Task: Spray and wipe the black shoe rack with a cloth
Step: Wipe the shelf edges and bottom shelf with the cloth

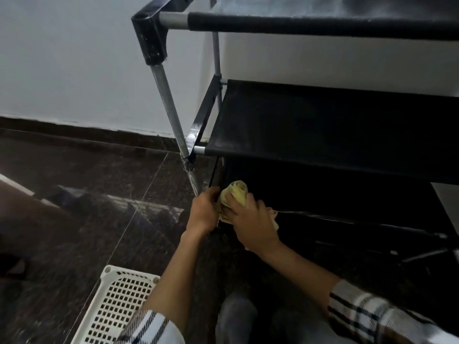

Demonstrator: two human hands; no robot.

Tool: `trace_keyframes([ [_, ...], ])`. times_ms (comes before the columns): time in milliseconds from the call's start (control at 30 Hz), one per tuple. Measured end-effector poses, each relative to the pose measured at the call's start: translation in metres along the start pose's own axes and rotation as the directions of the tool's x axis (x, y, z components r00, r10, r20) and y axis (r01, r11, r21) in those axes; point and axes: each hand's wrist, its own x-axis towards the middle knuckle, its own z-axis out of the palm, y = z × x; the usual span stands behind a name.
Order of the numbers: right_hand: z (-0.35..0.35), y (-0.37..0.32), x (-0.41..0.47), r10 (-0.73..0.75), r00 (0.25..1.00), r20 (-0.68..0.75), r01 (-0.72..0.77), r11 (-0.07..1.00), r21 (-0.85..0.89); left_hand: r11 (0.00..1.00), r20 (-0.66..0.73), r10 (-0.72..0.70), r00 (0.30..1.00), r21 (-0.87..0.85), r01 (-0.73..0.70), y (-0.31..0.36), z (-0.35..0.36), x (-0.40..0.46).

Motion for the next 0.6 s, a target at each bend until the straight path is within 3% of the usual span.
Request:
trace_keyframes([
  [167, 0.003, 0.005, -0.020, 0.034, 0.996, 0.088, -0.035, 0.999, 0.007, 0.999, 0.090, -0.030, 0.995, -0.036, 0.033, -0.006, -0.005, 0.002],
  [300, -0.009, -0.007, 0.004, -0.022, 0.994, -0.111, 0.022, 1.000, 0.006, 0.999, 0.061, -0.004, 0.998, -0.038, 0.006, -0.009, -0.003, 0.002],
  [400, -0.001, -0.011, 0.015, -0.084, 0.982, -0.170, 0.070, 0.994, -0.090, 1.000, 0.039, -0.006, 0.999, -0.018, 0.007, -0.008, -0.003, 0.003],
  [467, 0.010, -0.008, 0.006, -0.134, 0.988, -0.081, 0.114, 0.969, -0.219, 1.000, 0.076, -0.008, 0.997, 0.004, 0.008, -0.006, -0.005, 0.005],
  [533, 0.024, -0.003, -0.010, -0.237, 0.967, 0.094, 0.254, 0.869, -0.424, 0.998, 0.103, -0.032, 0.994, 0.049, 0.027, -0.004, -0.005, 0.005],
  [600, 0.034, 0.004, -0.024, -0.281, 0.937, 0.209, 0.350, 0.779, -0.521, 0.988, 0.110, -0.048, 0.993, 0.153, 0.031, -0.001, -0.004, 0.007],
])
